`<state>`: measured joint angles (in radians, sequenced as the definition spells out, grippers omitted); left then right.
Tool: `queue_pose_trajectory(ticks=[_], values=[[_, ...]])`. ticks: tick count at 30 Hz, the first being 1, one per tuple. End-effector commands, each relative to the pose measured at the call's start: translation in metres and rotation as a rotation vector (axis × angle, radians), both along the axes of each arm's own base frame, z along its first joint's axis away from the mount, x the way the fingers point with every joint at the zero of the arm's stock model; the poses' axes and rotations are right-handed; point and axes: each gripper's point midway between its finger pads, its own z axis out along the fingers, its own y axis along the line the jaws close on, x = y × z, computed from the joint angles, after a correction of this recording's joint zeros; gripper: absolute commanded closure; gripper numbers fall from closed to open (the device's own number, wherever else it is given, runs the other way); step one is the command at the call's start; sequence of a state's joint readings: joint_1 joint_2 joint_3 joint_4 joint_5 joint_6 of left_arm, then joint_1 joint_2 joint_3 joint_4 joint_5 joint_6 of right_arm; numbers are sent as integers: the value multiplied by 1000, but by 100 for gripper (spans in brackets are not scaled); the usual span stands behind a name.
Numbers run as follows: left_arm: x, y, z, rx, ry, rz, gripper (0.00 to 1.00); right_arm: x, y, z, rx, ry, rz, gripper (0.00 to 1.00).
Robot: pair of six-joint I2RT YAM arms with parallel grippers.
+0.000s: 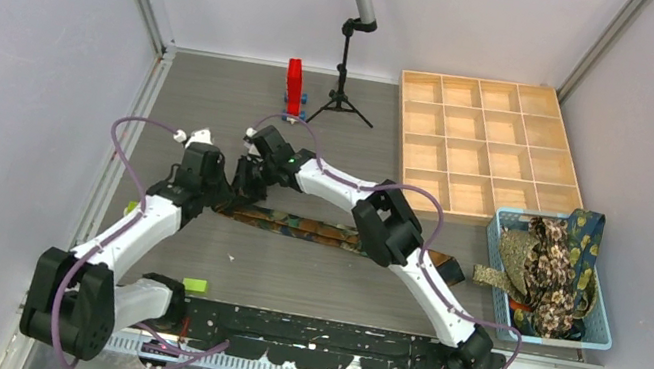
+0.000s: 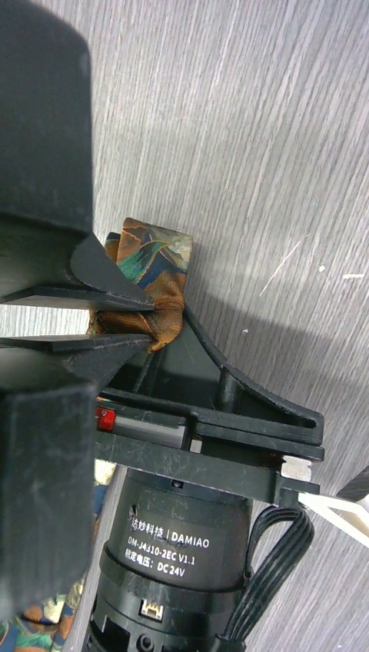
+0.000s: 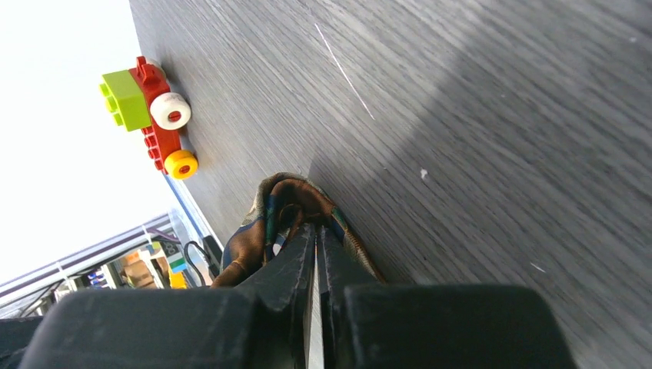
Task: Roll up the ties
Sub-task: Roll the tie at the center of the board.
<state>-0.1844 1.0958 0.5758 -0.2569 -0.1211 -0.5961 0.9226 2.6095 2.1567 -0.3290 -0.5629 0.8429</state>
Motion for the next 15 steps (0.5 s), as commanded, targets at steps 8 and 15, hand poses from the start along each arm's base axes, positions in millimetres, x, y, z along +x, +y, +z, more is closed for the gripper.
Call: queue_pose_trajectory(ticks=[8, 15], values=[[-1, -9, -19, 66, -5, 13, 94, 13, -17, 57, 47, -76, -35, 90], [1, -12, -21, 96, -4, 5, 95, 26, -38, 69, 2, -100, -65, 90]])
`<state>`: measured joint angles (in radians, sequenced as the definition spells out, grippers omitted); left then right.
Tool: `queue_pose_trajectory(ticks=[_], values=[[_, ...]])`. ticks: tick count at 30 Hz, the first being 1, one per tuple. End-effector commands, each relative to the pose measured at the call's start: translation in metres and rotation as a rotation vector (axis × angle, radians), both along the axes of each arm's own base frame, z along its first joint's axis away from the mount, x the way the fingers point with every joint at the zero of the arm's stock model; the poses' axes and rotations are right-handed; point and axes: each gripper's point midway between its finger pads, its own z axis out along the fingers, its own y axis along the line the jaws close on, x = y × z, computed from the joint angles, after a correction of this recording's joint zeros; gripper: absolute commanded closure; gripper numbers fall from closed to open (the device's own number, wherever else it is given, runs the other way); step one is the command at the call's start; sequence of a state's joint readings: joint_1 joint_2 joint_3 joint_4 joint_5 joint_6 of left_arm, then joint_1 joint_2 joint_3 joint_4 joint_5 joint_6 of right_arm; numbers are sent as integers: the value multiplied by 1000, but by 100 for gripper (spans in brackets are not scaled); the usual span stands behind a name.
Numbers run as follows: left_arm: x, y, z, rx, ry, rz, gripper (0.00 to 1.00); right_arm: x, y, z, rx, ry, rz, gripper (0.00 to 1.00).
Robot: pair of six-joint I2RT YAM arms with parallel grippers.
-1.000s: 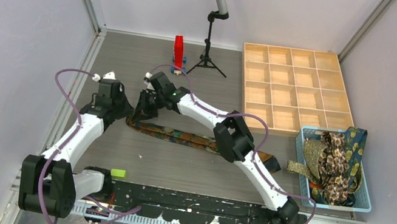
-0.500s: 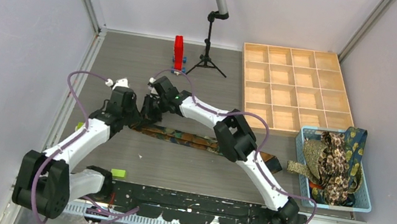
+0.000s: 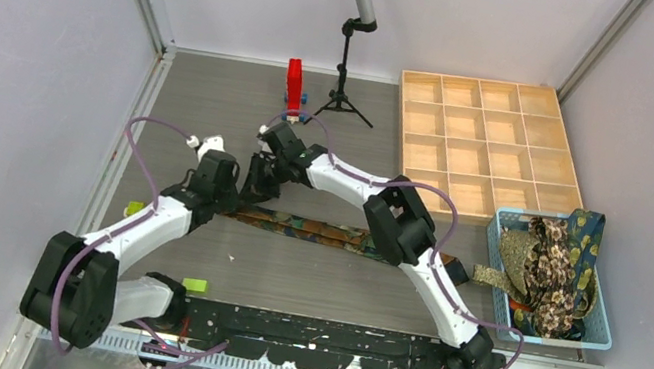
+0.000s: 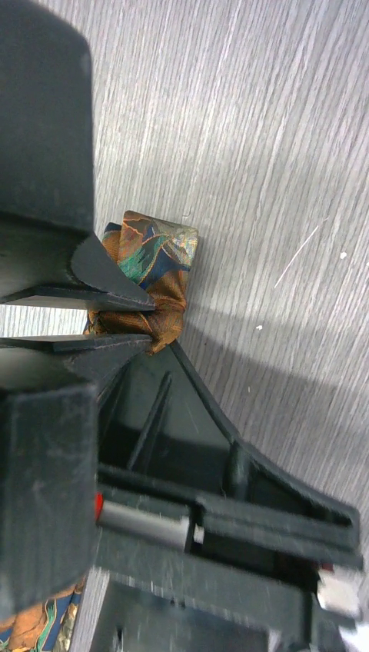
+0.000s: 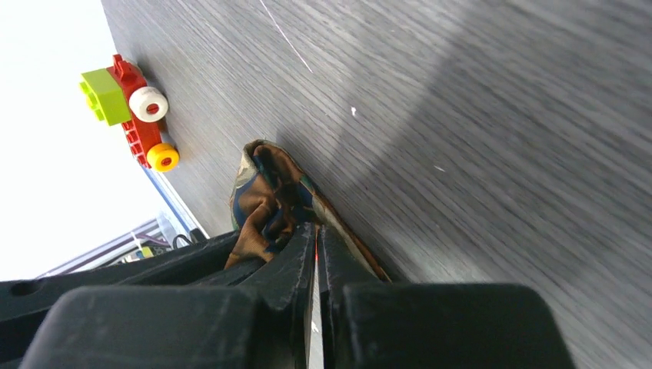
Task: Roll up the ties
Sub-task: Roll the tie at the center of the board.
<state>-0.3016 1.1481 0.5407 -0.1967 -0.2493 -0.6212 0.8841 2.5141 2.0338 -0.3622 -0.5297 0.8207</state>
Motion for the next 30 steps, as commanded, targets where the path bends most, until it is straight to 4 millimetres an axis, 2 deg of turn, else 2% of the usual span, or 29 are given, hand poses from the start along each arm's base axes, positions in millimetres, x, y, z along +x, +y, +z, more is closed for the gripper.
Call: queue_pose_trajectory(ticks=[1, 7, 16, 18, 21, 26, 30], values=[[4, -1, -4, 19, -6, 8, 94, 16, -9, 69, 57, -109, -18, 90], [-2, -7, -8, 11, 39, 3, 90, 29, -29, 84, 37, -143, -53, 90], [-5, -12, -7, -19, 45, -9, 65, 33, -40, 89, 12, -158, -61, 90], [-4, -12, -2, -19, 33, -9, 56, 34, -40, 88, 10, -155, -61, 90], [-4, -10, 8, -14, 20, -7, 50, 34, -39, 90, 12, -155, -59, 90], [-4, -8, 29, -9, -7, -5, 47, 34, -35, 92, 14, -154, -51, 89], [-8, -4, 38, 1, -3, 3, 44, 31, -30, 92, 15, -157, -38, 89]])
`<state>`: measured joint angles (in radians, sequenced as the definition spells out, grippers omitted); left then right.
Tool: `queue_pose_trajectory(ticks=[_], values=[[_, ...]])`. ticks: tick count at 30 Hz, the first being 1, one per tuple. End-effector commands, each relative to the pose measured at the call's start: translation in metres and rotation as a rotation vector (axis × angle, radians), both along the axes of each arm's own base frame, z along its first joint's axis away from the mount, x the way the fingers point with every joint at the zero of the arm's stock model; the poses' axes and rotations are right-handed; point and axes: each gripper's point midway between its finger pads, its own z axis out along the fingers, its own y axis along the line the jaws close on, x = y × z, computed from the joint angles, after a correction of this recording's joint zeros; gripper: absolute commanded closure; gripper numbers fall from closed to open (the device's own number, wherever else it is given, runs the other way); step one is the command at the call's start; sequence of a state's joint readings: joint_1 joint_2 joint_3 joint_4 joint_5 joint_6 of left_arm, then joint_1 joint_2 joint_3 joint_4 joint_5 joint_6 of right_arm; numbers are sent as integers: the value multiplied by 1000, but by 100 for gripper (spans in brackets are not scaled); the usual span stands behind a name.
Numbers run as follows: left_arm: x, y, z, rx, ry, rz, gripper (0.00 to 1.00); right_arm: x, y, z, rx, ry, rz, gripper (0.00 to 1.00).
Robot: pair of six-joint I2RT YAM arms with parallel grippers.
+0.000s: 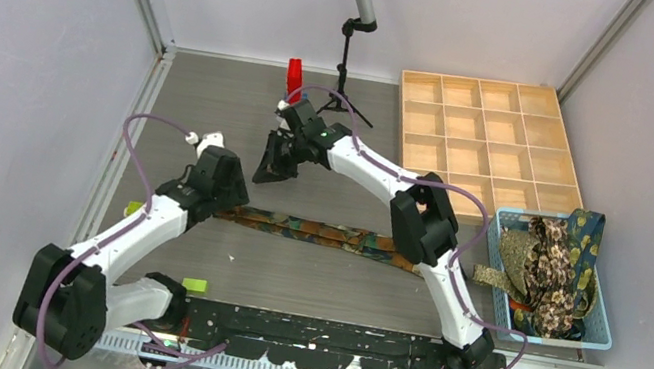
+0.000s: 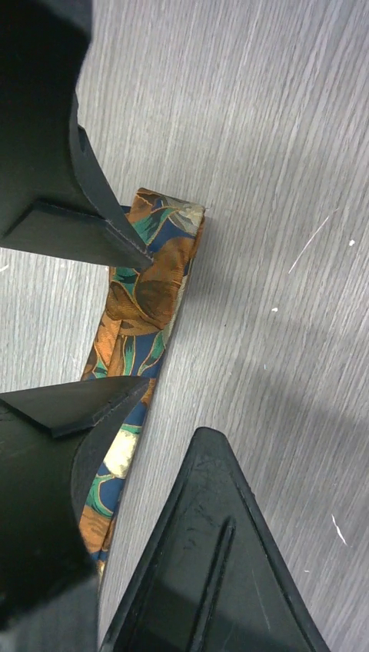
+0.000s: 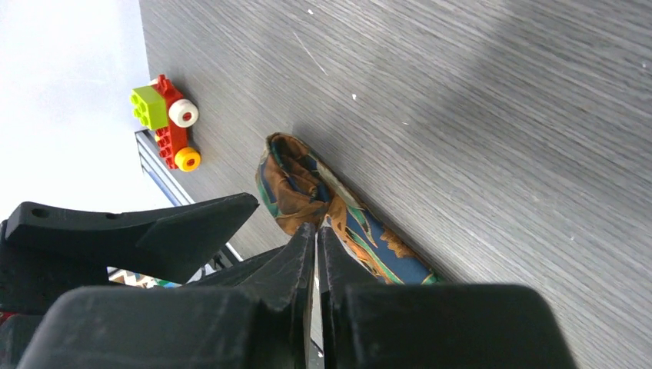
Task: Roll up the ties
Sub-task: Roll the tie at the center of the board.
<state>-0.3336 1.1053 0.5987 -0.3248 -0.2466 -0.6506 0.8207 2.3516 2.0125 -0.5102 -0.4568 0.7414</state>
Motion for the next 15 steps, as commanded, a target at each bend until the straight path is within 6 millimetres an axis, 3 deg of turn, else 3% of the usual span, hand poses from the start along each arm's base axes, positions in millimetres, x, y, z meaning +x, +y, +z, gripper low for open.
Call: queue_pose_trajectory(ticks=[1, 6, 10, 15], values=[[0, 5, 24, 20, -24, 18, 44, 1, 14, 34, 56, -62, 30, 88], [-23, 20, 27, 45, 18, 71, 50, -8, 25, 39, 66, -73, 67, 82], [-52, 30, 16, 27, 76, 144, 53, -14, 34, 38, 74, -74, 99, 77], [-78, 32, -5, -18, 143, 190, 70, -30, 46, 34, 74, -85, 160, 70]])
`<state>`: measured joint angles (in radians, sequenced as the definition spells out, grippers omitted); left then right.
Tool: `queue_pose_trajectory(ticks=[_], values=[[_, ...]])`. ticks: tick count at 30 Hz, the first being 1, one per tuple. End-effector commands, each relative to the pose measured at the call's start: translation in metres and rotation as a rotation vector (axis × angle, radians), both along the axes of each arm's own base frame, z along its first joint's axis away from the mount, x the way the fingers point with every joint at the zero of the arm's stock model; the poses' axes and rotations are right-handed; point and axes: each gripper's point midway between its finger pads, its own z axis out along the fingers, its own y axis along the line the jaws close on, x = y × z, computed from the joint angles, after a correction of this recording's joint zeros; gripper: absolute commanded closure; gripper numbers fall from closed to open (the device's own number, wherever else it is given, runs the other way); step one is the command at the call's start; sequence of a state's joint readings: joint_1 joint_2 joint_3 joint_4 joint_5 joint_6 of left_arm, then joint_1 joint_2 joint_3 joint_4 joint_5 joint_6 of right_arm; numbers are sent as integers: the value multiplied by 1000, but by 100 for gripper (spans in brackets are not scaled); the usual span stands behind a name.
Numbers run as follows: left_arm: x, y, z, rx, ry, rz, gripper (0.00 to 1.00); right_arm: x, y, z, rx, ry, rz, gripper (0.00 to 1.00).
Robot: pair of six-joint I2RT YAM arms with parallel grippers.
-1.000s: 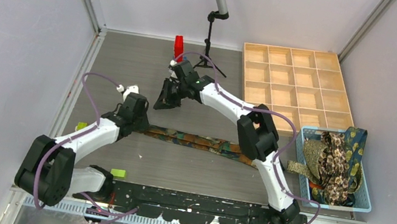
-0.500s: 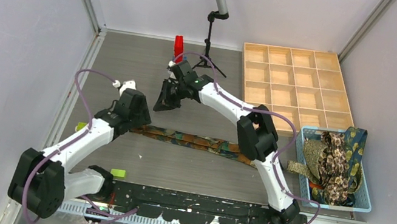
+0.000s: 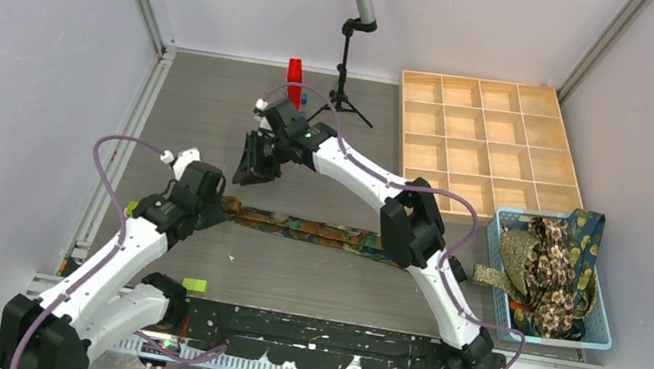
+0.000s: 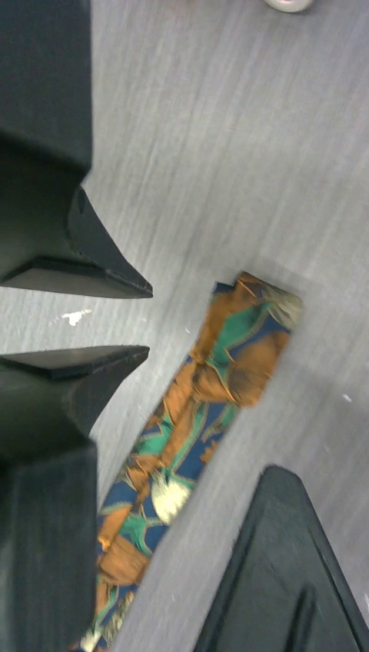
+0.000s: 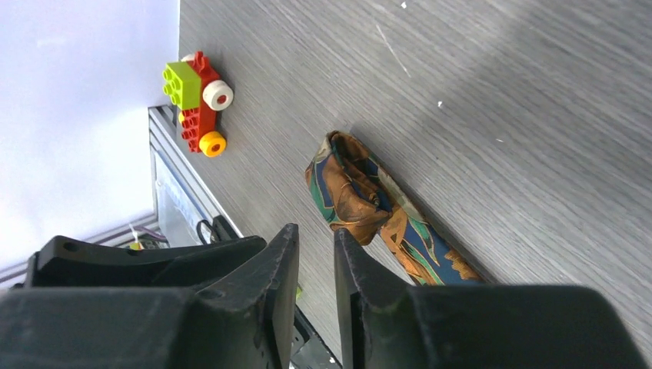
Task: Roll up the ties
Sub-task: Roll the tie at the center of the board.
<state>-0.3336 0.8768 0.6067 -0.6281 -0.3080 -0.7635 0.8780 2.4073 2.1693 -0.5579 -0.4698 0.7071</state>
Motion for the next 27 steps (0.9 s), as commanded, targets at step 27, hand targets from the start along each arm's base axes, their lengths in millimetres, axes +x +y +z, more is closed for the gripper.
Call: queue_pose_trajectory(ticks=[27], values=[[13, 13, -68, 0, 120, 217, 83, -36, 2, -28, -86, -40, 129, 76]])
